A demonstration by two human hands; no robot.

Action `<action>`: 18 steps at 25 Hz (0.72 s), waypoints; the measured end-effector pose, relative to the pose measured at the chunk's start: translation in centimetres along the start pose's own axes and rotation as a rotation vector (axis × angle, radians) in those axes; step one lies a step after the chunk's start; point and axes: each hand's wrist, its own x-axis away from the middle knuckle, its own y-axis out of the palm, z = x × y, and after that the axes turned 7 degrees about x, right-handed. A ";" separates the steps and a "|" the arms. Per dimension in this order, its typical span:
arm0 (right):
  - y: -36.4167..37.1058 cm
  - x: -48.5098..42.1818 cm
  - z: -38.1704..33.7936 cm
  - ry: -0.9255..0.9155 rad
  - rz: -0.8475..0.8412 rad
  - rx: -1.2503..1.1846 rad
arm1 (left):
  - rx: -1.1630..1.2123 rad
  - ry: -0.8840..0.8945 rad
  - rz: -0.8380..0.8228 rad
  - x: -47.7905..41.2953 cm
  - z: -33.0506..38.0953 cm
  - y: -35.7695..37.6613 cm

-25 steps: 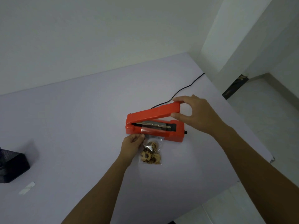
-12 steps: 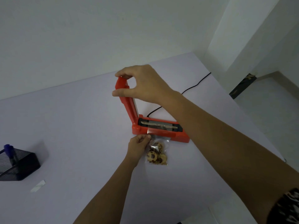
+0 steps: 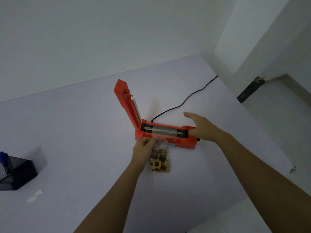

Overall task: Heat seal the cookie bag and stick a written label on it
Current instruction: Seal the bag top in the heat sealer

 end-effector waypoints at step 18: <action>4.5 0.8 4.2 0.065 0.081 0.189 | -0.551 0.309 0.347 1.4 2.7 3.5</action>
